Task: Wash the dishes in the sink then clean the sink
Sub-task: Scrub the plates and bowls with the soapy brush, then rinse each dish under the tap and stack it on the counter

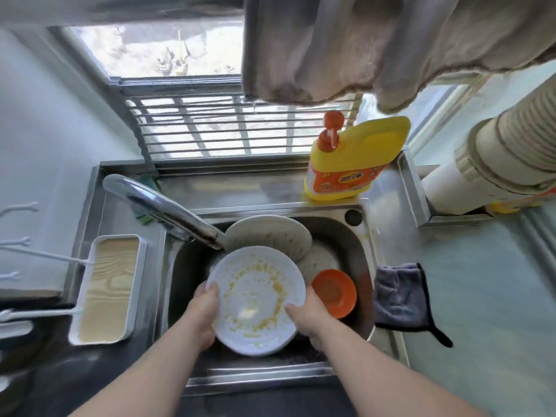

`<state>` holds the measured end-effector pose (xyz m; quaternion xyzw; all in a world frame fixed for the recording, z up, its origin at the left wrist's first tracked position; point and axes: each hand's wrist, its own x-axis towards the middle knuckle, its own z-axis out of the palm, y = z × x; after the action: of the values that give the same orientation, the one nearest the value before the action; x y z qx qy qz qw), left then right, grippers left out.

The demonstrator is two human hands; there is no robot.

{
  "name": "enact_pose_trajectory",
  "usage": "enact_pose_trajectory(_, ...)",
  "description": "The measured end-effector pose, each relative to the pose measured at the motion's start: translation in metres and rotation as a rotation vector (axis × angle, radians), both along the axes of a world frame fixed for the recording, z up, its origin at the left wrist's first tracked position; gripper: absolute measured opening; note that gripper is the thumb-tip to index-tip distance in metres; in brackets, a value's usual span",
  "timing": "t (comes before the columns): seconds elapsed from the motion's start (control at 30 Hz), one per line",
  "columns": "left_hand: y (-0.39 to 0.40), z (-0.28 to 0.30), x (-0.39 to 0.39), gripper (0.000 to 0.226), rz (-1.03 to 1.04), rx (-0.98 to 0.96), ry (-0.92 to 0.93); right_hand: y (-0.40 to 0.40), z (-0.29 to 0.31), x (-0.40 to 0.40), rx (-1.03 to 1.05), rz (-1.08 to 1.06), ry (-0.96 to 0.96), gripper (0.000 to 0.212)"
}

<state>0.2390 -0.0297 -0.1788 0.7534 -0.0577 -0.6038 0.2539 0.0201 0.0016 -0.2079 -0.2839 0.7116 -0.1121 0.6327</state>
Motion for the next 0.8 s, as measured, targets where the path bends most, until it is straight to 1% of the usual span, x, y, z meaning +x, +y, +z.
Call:
enact_pose_trajectory(0.1,0.000,-0.014,0.007,0.039,-0.092,0.031,-0.003,-0.004,-0.012,0.003,0.024,0.022,0.015,0.051)
enact_pose_trajectory(0.17,-0.001,-0.014,0.011,0.046,-0.173,0.052,0.006,-0.006,-0.009,0.007,0.013,0.036,0.051,0.049)
enact_pose_trajectory(0.27,-0.002,-0.009,0.017,0.044,-0.310,0.079,0.025,-0.007,0.004,0.018,-0.014,-0.016,0.111,0.047)
enact_pose_trajectory(0.33,-0.002,-0.011,0.020,0.039,-0.426,0.064,-0.052,-0.004,0.012,0.027,-0.026,-0.067,0.131,0.049)
enact_pose_trajectory(0.4,-0.002,-0.009,0.020,0.045,-0.551,0.039,-0.182,0.001,0.018,0.034,-0.049,-0.101,0.146,0.056)
enact_pose_trajectory(0.47,-0.003,-0.001,0.017,0.046,-0.576,0.028,-0.226,0.007,0.020,0.039,-0.090,-0.153,0.170,0.057)
enact_pose_trajectory(0.53,-0.004,0.001,0.018,0.045,-0.567,0.029,-0.239,0.011,0.020,0.040,-0.108,-0.174,0.197,0.052)
enact_pose_trajectory(0.6,-0.005,0.004,0.019,0.046,-0.584,0.016,-0.246,0.011,0.025,0.040,-0.119,-0.140,0.213,0.050)
enact_pose_trajectory(0.7,-0.008,0.014,0.022,0.045,-0.623,-0.027,-0.254,0.004,0.040,0.029,-0.106,-0.035,0.274,0.047)
enact_pose_trajectory(0.8,-0.016,0.023,0.028,0.067,-0.665,-0.162,-0.339,-0.020,0.062,0.009,-0.199,0.059,0.416,0.058)
